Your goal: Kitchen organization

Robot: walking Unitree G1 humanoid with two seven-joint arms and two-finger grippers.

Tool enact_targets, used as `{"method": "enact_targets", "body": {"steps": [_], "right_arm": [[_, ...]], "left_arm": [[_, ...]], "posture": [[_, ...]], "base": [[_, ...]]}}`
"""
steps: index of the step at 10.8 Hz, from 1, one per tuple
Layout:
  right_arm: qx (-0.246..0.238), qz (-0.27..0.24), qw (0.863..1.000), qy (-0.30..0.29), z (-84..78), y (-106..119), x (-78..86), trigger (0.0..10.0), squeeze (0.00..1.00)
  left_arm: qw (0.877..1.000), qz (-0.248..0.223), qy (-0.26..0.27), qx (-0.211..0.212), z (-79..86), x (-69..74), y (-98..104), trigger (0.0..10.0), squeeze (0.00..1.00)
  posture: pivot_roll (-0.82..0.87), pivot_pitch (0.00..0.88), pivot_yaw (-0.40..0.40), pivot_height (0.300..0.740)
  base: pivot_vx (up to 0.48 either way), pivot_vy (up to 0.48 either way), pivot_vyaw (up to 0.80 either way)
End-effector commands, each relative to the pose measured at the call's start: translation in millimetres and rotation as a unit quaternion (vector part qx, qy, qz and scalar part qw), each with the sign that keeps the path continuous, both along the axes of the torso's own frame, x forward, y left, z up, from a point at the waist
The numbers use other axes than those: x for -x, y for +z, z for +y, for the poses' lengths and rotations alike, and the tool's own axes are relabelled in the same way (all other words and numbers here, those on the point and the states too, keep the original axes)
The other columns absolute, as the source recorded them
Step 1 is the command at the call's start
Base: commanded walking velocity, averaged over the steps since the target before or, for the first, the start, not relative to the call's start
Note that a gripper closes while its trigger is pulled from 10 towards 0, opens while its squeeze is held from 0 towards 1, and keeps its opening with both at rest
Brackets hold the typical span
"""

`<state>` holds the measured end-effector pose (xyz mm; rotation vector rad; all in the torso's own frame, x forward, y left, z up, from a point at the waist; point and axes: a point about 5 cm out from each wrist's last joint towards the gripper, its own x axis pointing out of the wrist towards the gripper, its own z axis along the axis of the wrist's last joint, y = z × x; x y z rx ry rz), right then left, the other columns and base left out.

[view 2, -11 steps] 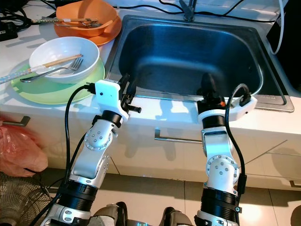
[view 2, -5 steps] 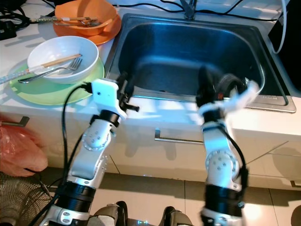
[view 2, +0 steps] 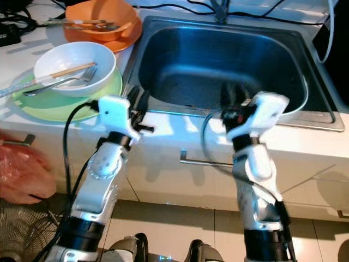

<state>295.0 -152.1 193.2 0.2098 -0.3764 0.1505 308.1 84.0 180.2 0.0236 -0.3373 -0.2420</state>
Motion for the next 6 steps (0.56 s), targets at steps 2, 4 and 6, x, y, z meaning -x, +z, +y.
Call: {"method": "enact_targets", "body": {"steps": [2, 4, 6], "right_arm": [[0.023, 0.003, 0.999, -0.030, -5.3, -13, 3.0, 10.0, 0.00], [0.023, 0.010, 0.999, -0.037, -5.8, -24, 1.8, 10.0, 0.00], [0.028, 0.012, 0.999, -0.039, -4.5, -29, 1.1, 10.0, 0.00]], "left_arm": [[1.000, 0.004, 0.006, -0.005, 2.9, 4.1, -4, 10.0, 0.00], [1.000, 0.001, 0.008, -0.004, 4.2, 6.0, -5, 10.0, 0.00], [1.000, 0.004, 0.005, -0.007, 2.9, 7.0, -8, 10.0, 0.00]], "posture": [[0.08, 0.146, -0.023, 0.740], [0.08, 0.129, -0.021, 0.740], [0.08, 0.120, -0.019, 0.740]], "base": [[0.000, 0.000, 0.00], [0.000, 0.000, 0.00], [0.000, 0.000, 0.00]]}}
